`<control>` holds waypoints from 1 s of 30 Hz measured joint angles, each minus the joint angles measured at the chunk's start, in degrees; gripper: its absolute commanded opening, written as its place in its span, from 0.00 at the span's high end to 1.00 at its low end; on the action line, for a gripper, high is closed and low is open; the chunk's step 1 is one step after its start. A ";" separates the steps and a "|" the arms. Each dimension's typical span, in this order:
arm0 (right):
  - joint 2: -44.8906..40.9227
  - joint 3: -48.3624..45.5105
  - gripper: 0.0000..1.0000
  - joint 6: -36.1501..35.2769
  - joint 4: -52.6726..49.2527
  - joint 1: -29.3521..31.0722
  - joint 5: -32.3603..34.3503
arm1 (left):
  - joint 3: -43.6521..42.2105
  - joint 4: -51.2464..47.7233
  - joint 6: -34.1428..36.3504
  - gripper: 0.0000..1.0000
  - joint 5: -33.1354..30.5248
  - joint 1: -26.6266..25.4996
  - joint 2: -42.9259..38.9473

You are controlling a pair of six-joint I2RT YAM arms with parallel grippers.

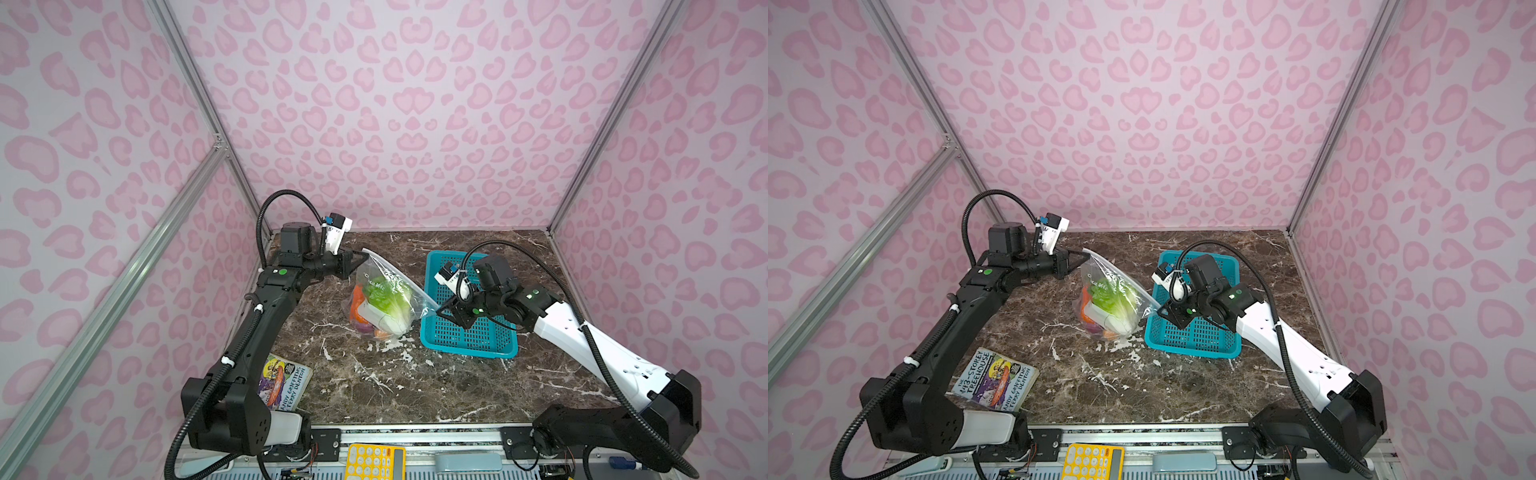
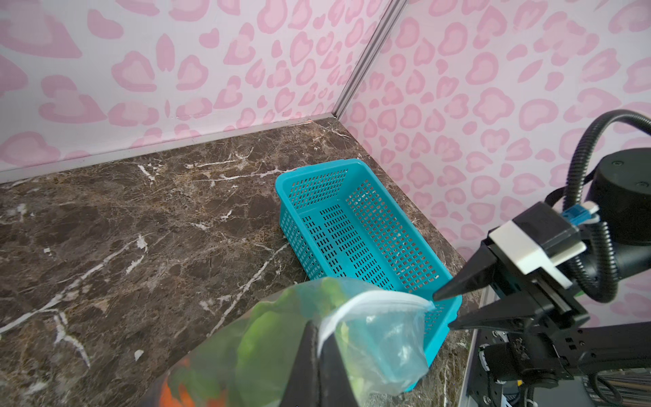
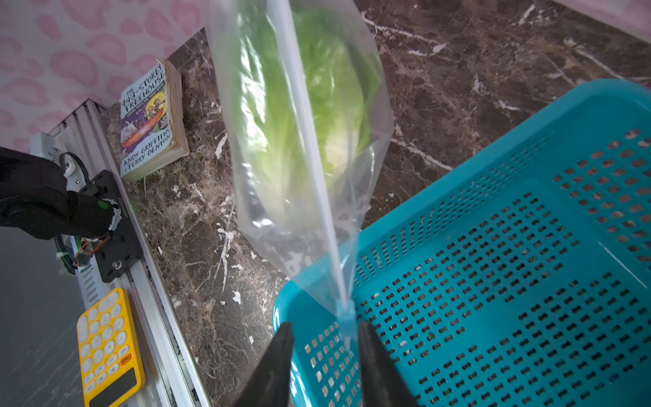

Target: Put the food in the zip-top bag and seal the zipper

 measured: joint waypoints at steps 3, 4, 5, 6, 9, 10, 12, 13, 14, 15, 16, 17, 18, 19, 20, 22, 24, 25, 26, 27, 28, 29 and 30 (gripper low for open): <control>-0.11 0.63 0.42 1.95 3.41 -0.20 -0.11 | 0.00 0.66 0.00 0.96 0.33 -1.42 0.24; -0.20 0.57 0.42 2.56 4.09 -0.31 -0.04 | 0.00 0.74 0.00 0.96 0.44 -1.73 0.26; -0.35 0.37 0.40 2.91 4.81 -0.59 0.31 | 0.00 0.79 0.00 0.96 0.46 -1.92 0.28; -0.57 0.04 0.39 3.78 5.49 -0.98 0.59 | 0.00 0.87 -0.02 0.96 0.42 -1.95 0.31; -1.66 -2.45 0.37 6.12 7.93 -1.99 1.38 | 0.00 0.94 -0.02 0.96 0.17 -2.05 0.31; -2.12 -3.74 0.37 7.10 8.87 -2.10 1.68 | 0.00 0.94 -0.04 0.96 0.15 -2.05 0.31; -3.23 -7.72 0.35 9.07 11.17 -2.05 1.79 | 0.00 0.94 -0.39 0.96 0.00 -2.08 0.31; -3.78 -9.84 0.34 10.19 12.57 -2.05 1.84 | 0.00 0.94 -0.42 0.96 -0.04 -2.08 0.31; -4.31 -12.02 0.34 11.41 14.03 -2.05 1.90 | 0.00 0.96 -0.42 0.96 -0.07 -2.12 0.31; -4.74 -14.19 0.32 12.72 15.72 -2.05 2.01 | 0.00 0.96 -0.42 0.96 -0.17 -2.12 0.31; -5.09 -16.59 0.31 14.34 17.92 -2.08 2.03 | 0.00 0.96 -0.42 0.96 -0.22 -2.12 0.31; -5.27 -18.56 0.29 15.74 19.71 -2.08 2.21 | 0.00 0.96 -0.42 0.96 -0.24 -2.12 0.31; -5.27 -20.44 0.28 17.27 21.59 -2.08 2.23 | 0.00 0.96 -0.42 0.96 -0.26 -2.12 0.31; -5.25 -21.99 0.28 18.78 23.43 -2.08 2.27 | 0.00 0.96 -0.44 0.96 -0.26 -2.12 0.31; -5.18 -23.04 0.27 19.96 24.94 -2.08 2.27 | 0.00 0.96 -0.44 0.96 -0.28 -2.12 0.31; -4.68 -24.96 0.20 23.08 29.64 -2.08 2.12 | 0.00 0.96 -0.44 0.96 -0.39 -2.12 0.31; -4.00 -26.12 0.16 24.94 33.99 -2.08 1.73 | 0.00 0.98 -0.48 0.96 -0.39 -2.12 0.31; -3.50 -26.60 0.13 26.62 36.74 -2.08 1.49 | 0.00 1.01 -0.66 0.96 -0.39 -2.12 0.31; -2.97 -26.95 0.12 27.67 39.04 -2.05 1.29 | 0.00 1.01 -0.68 0.96 -0.39 -2.12 0.31; -2.14 -27.26 0.12 28.72 41.90 -2.05 1.09 | 0.00 1.03 -0.70 0.96 -0.39 -2.12 0.31; -1.14 -27.34 0.12 29.99 44.46 -1.99 0.70 | 0.00 1.05 -0.96 0.96 -0.39 -2.12 0.31; -0.02 -27.30 0.12 31.50 46.90 -1.86 0.52 | 0.00 1.09 -1.05 0.96 -0.39 -2.12 0.31; 1.36 -26.99 0.13 32.72 49.11 -1.60 0.37 | 0.00 1.09 -1.05 0.96 -0.39 -2.12 0.31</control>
